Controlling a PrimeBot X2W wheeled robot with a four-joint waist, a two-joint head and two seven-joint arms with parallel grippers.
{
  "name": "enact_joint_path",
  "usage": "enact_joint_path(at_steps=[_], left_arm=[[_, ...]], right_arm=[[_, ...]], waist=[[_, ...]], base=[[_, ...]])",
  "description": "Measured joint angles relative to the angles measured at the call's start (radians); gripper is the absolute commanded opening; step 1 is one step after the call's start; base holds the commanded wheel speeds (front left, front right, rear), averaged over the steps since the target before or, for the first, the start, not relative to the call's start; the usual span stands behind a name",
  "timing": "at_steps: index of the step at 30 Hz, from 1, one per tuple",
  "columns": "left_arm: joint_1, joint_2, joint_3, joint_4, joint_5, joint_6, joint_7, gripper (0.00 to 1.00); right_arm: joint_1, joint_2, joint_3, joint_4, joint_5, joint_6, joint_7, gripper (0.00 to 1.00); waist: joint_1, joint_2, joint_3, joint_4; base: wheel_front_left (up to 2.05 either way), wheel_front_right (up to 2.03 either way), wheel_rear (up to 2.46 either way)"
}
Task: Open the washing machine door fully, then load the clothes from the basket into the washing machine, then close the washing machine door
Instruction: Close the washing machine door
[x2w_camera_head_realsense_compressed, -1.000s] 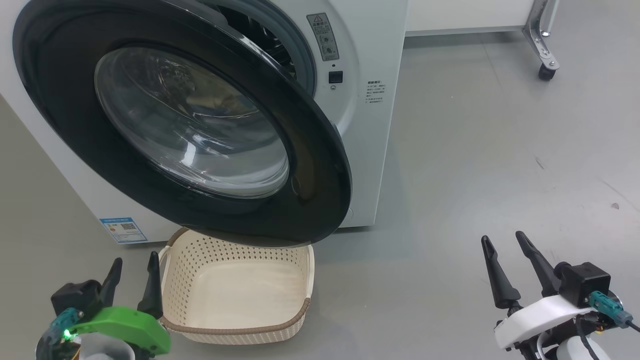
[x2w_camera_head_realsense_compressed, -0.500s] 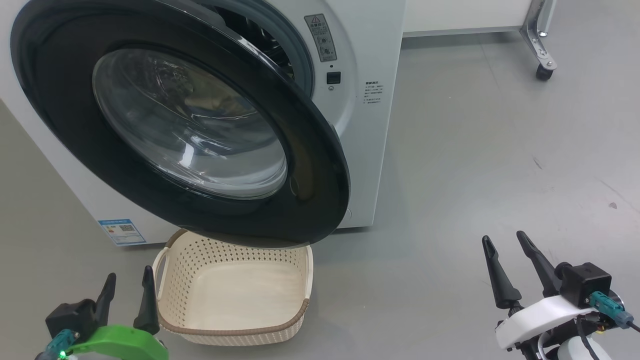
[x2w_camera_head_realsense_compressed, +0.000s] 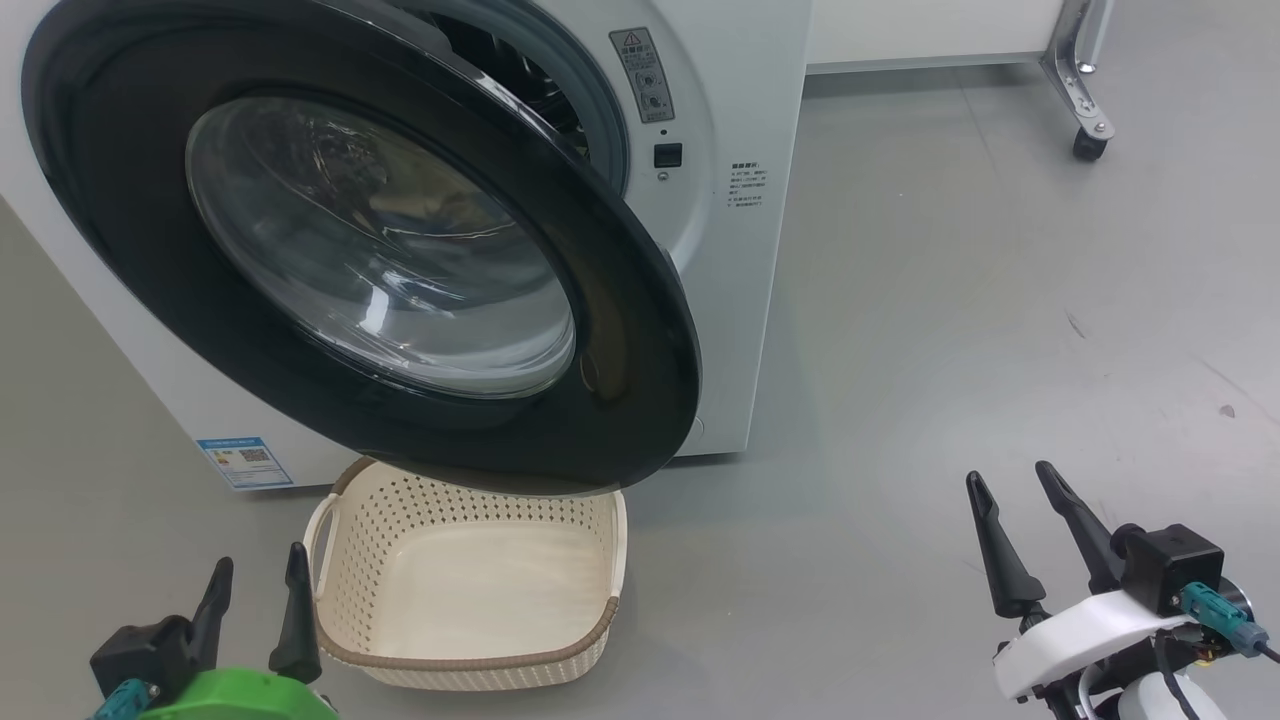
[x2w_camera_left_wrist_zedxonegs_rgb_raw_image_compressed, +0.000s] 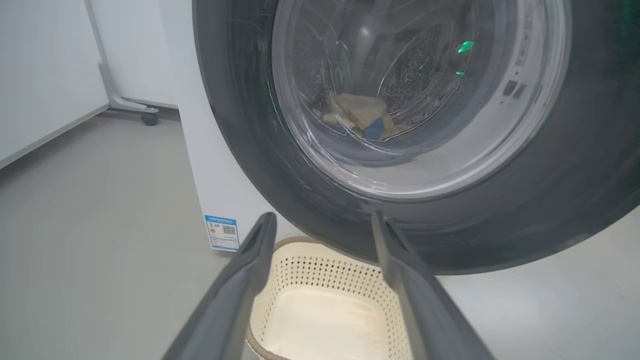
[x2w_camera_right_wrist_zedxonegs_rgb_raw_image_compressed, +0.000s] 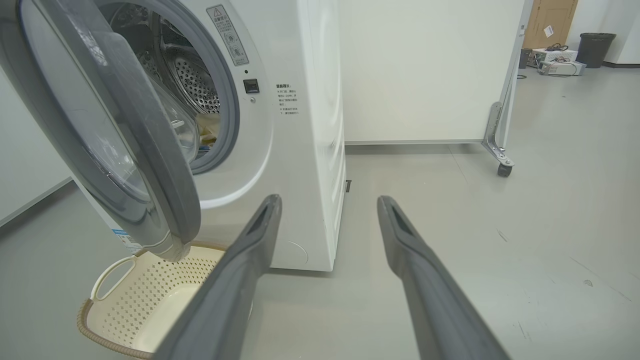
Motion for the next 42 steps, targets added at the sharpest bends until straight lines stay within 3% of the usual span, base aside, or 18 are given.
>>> enact_joint_path(at_steps=[11, 12, 13, 31, 42], left_arm=[[0.017, -0.024, 0.033, -0.017, 0.039, -0.017, 0.000, 1.00], [0.018, -0.026, 0.036, -0.018, 0.039, -0.018, 0.000, 1.00], [0.019, -0.027, 0.040, -0.020, 0.040, -0.020, 0.000, 1.00], [0.043, -0.060, 0.097, -0.035, 0.084, -0.044, 0.000, 1.00], [0.047, -0.075, 0.134, -0.053, 0.101, -0.053, 0.000, 1.00]], right_arm=[[0.000, -0.006, 0.000, 0.004, -0.007, 0.000, 0.000, 1.00], [0.000, -0.006, 0.000, 0.006, -0.007, 0.000, 0.000, 0.76], [0.000, -0.007, 0.004, 0.011, -0.006, 0.000, 0.000, 0.00], [-0.027, -0.008, 0.006, 0.019, 0.008, 0.000, 0.000, 0.00], [-0.187, 0.001, -0.003, -0.148, 0.021, 0.000, 0.000, 0.00]], waist=[[0.0000, 0.0000, 0.007, 0.009], [0.0000, 0.0000, 0.007, 0.010], [0.0000, 0.0000, 0.008, 0.012], [0.0000, 0.0000, 0.013, 0.032], [0.0000, 0.0000, 0.033, 0.034]], base=[[0.00, 0.00, 0.00], [0.00, 0.00, 0.00], [0.00, 0.00, 0.00], [0.00, 0.00, 0.00], [0.00, 0.00, 0.00]])
